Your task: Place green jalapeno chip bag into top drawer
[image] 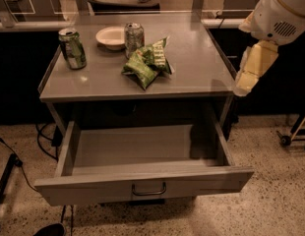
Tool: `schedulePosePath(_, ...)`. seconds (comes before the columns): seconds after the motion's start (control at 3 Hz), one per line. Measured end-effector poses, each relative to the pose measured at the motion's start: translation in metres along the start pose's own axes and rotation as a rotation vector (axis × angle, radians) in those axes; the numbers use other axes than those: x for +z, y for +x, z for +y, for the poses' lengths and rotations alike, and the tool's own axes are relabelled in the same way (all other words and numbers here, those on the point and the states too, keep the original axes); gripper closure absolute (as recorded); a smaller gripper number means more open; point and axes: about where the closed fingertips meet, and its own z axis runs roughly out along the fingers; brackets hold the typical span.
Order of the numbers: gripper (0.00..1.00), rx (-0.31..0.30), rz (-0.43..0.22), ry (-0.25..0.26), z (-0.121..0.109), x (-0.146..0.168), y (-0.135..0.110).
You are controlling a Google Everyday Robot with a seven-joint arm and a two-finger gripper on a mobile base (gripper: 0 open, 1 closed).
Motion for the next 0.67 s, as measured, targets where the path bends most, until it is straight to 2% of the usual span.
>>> schedulePosePath(0.33,0.00,0.019,-0.032,0.012,-0.034,0.016,-0.014)
schedulePosePath(0.67,0.00,0.022,-0.078,0.003,-0.061,0.045,-0.036)
